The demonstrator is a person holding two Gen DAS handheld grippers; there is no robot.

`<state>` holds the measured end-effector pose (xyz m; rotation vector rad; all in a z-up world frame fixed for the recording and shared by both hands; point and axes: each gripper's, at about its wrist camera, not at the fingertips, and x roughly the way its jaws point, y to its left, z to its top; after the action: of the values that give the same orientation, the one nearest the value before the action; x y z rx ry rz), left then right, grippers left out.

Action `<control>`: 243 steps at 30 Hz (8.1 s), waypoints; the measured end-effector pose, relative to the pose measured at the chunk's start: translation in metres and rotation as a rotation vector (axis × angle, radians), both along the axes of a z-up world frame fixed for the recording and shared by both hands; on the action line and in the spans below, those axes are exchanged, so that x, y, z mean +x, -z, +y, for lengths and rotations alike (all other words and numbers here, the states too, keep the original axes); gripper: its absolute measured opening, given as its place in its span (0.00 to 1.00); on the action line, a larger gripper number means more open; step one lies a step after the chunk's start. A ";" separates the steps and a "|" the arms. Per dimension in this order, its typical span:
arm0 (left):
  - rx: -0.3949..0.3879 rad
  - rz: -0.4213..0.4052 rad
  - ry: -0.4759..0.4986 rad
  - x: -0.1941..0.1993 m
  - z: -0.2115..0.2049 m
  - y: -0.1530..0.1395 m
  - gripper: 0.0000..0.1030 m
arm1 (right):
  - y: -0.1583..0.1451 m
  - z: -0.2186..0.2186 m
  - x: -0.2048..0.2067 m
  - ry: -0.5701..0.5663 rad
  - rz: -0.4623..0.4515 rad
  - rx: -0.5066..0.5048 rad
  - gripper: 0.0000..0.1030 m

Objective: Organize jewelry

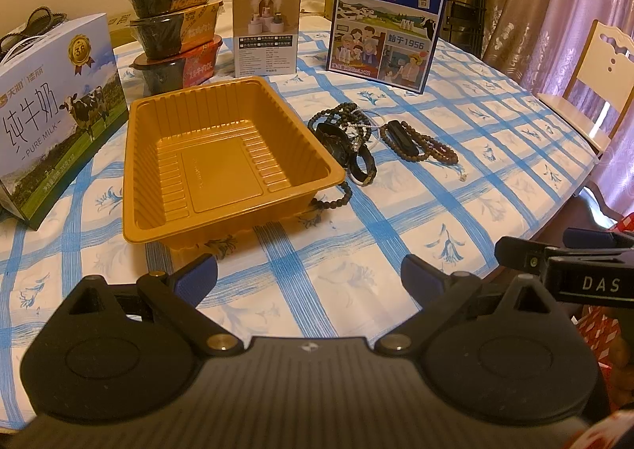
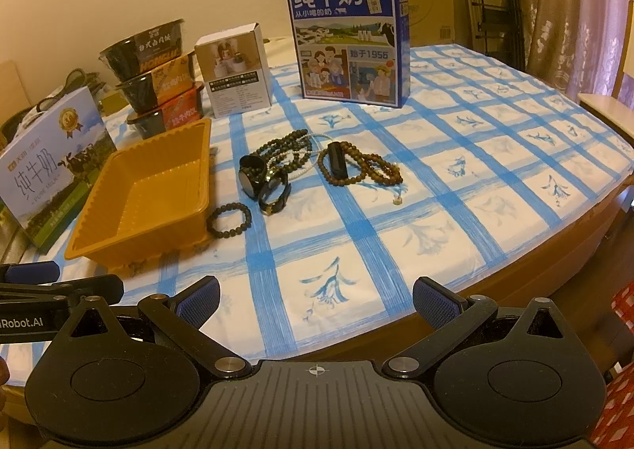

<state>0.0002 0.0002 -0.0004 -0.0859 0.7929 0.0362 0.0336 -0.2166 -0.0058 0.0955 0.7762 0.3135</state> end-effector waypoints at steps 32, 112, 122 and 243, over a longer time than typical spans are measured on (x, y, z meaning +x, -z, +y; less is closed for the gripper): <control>-0.001 -0.005 0.000 0.004 0.003 -0.004 0.96 | -0.003 0.000 0.001 0.000 -0.005 -0.001 1.00; -0.214 -0.244 -0.520 0.030 0.127 0.071 0.70 | 0.067 0.015 0.076 0.050 0.031 -0.003 1.00; -0.187 -0.254 -0.605 0.054 0.127 0.094 0.41 | 0.087 0.028 0.102 0.033 0.078 -0.012 1.00; 0.031 -0.306 -0.294 0.094 0.180 0.061 0.03 | 0.109 0.092 0.192 -0.201 -0.034 -0.130 0.34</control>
<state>0.0941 0.1806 -0.0615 -0.1740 0.4690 0.3072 0.2259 -0.1247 -0.1145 -0.1111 0.7720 0.4531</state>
